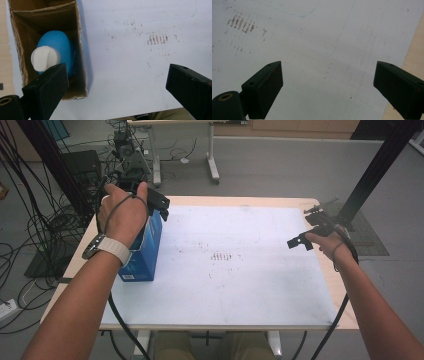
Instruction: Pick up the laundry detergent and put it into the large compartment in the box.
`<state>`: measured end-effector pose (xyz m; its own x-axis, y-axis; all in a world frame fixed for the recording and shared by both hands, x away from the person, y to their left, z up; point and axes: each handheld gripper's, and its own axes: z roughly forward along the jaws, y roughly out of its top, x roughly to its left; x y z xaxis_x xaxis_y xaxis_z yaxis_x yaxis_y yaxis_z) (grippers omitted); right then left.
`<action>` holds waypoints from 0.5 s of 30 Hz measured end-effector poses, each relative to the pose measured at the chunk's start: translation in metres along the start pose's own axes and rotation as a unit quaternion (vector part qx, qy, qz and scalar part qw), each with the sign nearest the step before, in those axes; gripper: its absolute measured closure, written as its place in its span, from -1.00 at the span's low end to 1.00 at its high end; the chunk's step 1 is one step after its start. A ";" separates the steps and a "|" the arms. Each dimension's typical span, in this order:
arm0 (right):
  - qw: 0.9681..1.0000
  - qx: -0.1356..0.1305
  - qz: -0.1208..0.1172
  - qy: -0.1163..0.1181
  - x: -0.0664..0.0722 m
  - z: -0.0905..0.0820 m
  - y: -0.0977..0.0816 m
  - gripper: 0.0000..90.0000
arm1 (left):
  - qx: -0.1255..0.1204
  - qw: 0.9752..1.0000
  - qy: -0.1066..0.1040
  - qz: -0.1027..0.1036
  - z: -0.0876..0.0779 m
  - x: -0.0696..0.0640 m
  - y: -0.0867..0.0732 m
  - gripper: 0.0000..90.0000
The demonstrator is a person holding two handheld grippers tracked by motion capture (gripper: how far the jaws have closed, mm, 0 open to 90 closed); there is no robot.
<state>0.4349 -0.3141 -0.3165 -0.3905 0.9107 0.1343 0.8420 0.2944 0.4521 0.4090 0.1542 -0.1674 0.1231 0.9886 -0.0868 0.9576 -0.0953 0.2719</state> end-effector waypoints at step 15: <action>1.000 -0.002 -0.003 0.002 0.001 -0.001 0.001 -0.81 | 0.009 1.000 -0.008 0.028 0.001 -0.050 0.003 -0.89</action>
<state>0.4352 -0.3135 -0.3146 -0.3970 0.9077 0.1356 0.8384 0.2985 0.4561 0.4058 0.1043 -0.1633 0.1800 0.9798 -0.0872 0.9539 -0.1522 0.2587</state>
